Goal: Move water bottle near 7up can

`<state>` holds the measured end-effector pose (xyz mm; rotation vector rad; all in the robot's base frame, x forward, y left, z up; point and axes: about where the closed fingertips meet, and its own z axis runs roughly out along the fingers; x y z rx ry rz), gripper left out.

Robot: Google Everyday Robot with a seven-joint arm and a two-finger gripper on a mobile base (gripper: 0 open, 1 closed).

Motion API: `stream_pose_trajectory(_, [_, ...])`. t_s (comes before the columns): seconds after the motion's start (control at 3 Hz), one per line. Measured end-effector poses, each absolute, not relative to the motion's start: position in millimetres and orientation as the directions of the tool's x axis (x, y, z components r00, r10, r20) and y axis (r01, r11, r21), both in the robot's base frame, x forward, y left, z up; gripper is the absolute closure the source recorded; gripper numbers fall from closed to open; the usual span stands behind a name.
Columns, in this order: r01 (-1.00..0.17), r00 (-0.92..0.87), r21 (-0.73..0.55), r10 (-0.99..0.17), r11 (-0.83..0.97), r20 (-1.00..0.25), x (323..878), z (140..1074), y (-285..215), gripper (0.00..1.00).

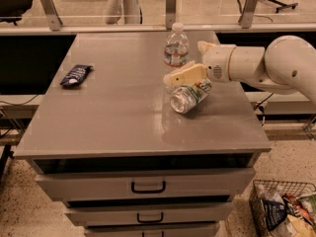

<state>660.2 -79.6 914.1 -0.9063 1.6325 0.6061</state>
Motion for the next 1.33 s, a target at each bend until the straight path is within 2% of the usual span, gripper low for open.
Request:
stream_pose_trajectory(0.33, [-0.810,-0.069,-0.064,-0.204,0.582,-0.977,665.1,917.3,-122.5,0.00])
stream_pose_trajectory(1.0, [-0.808,0.029,-0.183,-0.272,0.560,-0.962,665.6,956.6,-235.9,0.00])
stream_pose_trajectory(1.33, [-0.788,0.085,-0.240,-0.286,0.567,-0.954,661.4,992.9,-263.4,0.00])
